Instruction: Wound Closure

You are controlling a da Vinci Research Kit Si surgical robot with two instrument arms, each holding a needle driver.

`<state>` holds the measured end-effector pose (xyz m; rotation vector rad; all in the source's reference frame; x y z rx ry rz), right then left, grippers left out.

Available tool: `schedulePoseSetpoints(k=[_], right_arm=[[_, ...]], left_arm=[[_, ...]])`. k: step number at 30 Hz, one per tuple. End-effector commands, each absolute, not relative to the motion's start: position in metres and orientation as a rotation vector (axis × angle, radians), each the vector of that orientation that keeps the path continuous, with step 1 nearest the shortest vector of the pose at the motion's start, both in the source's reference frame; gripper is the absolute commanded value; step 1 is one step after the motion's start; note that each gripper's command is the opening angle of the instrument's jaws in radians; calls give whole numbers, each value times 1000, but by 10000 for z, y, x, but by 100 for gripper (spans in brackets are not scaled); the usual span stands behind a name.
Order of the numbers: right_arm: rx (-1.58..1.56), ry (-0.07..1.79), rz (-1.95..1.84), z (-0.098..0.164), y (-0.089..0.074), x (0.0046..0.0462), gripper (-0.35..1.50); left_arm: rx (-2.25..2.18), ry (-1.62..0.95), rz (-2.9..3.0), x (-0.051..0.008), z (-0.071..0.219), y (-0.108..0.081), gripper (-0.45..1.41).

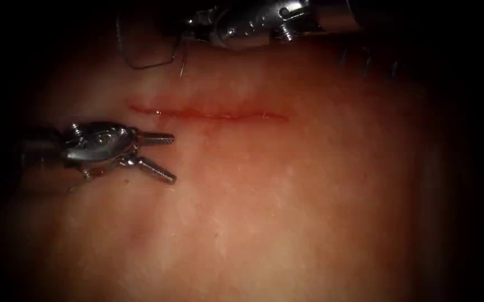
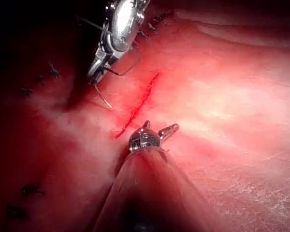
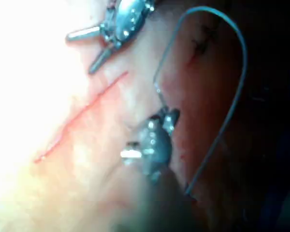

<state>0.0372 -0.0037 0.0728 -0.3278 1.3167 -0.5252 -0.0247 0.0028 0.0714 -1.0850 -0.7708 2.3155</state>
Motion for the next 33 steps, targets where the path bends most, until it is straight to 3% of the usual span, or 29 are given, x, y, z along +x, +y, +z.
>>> schedulePoseSetpoints(k=[1, 33], right_arm=[[-332, 1319, -528, 730, -32, 381, -35], [-342, 1339, -564, 740, -39, 388, -35]], left_arm=[[-1090, -769, 2317, -252, 720, 31, 59], [-1070, -770, 2332, -245, 734, 23, 39]])
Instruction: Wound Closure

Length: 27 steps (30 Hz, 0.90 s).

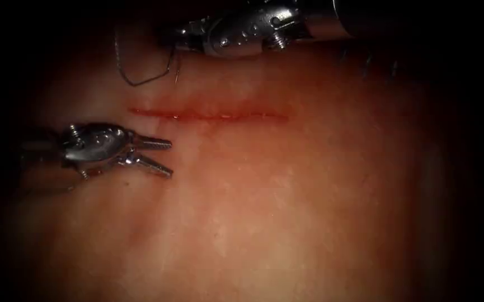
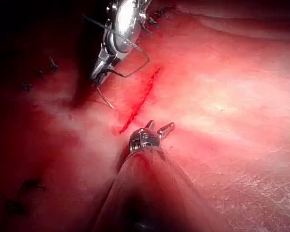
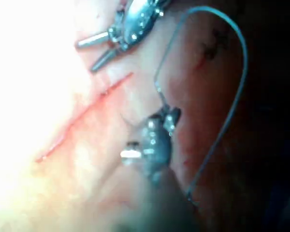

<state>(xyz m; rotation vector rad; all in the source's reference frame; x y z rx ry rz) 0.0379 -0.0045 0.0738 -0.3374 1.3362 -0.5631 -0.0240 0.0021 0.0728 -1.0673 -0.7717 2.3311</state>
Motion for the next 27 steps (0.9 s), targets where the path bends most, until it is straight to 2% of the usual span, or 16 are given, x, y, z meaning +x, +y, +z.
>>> schedulePoseSetpoints(k=[1, 27], right_arm=[[-342, 1339, -563, 740, -39, 388, -35], [-367, 1328, -622, 756, -55, 396, -35]], left_arm=[[-1069, -766, 2333, -244, 735, 23, 39], [-1058, -781, 2337, -238, 743, 24, 31]])
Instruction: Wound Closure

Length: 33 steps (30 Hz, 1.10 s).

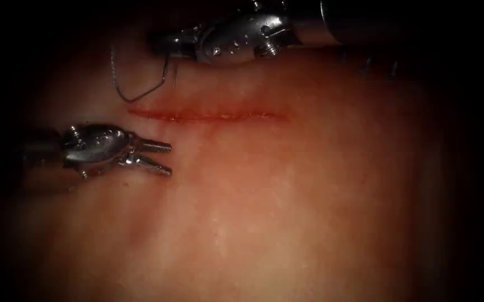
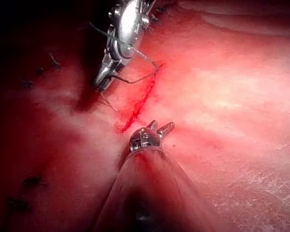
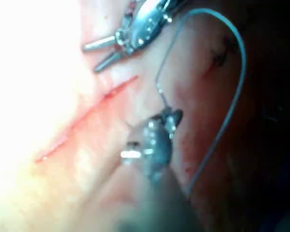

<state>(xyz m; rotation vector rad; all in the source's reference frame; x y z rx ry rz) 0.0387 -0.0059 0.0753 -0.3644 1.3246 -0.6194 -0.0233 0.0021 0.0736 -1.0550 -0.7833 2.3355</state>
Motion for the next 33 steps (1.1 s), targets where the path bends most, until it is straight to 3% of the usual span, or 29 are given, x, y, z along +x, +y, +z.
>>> schedulePoseSetpoints(k=[1, 14, 33], right_arm=[[-367, 1328, -623, 756, -56, 396, -35], [-356, 1349, -683, 767, -81, 399, -35], [-224, 1458, -365, 761, -65, 391, -35]], left_arm=[[-1055, -784, 2333, -237, 745, 24, 31], [-1016, -820, 2328, -228, 770, 17, 29], [-1015, -827, 2329, -229, 781, 13, 29]])
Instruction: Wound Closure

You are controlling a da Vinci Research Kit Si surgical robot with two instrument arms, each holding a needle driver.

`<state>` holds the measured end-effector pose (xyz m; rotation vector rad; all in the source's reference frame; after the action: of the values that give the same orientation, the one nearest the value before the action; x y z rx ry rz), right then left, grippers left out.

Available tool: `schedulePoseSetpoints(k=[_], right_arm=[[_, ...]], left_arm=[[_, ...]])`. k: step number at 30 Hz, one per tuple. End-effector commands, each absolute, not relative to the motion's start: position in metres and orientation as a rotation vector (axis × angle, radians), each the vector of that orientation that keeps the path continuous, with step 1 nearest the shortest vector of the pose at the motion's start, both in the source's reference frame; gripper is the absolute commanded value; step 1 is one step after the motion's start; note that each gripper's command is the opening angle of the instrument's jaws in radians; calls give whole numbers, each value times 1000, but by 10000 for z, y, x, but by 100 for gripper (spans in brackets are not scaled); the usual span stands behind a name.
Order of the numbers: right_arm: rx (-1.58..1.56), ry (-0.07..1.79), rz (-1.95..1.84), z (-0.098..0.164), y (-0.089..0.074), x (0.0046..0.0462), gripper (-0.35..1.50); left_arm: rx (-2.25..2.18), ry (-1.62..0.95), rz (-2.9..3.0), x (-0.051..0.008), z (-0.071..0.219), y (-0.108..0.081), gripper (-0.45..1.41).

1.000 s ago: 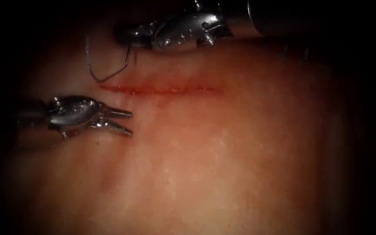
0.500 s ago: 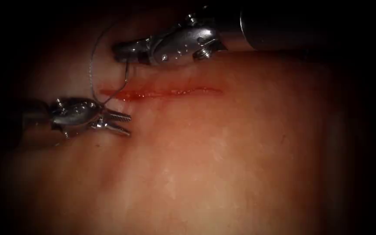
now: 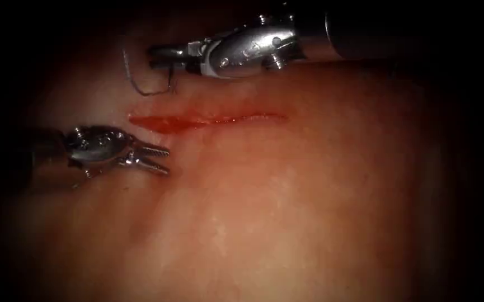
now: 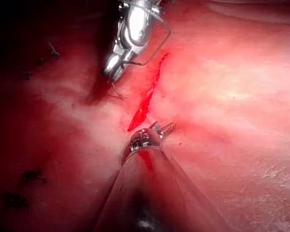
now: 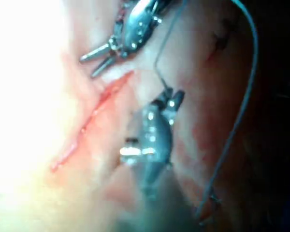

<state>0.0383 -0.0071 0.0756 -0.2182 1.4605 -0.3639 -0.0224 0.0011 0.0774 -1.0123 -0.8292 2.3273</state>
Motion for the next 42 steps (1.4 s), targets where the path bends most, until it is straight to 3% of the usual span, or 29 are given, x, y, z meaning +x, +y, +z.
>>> schedulePoseSetpoints(k=[1, 21, 42], right_arm=[[-224, 1458, -356, 761, -64, 391, -35], [145, 1425, 202, 780, -62, 388, -35], [332, 1367, 403, 769, -74, 390, -35]], left_arm=[[-1015, -827, 2329, -229, 781, 13, 29], [-1013, -828, 2333, -230, 782, 13, 25], [-1010, -829, 2335, -230, 782, 12, 19]])
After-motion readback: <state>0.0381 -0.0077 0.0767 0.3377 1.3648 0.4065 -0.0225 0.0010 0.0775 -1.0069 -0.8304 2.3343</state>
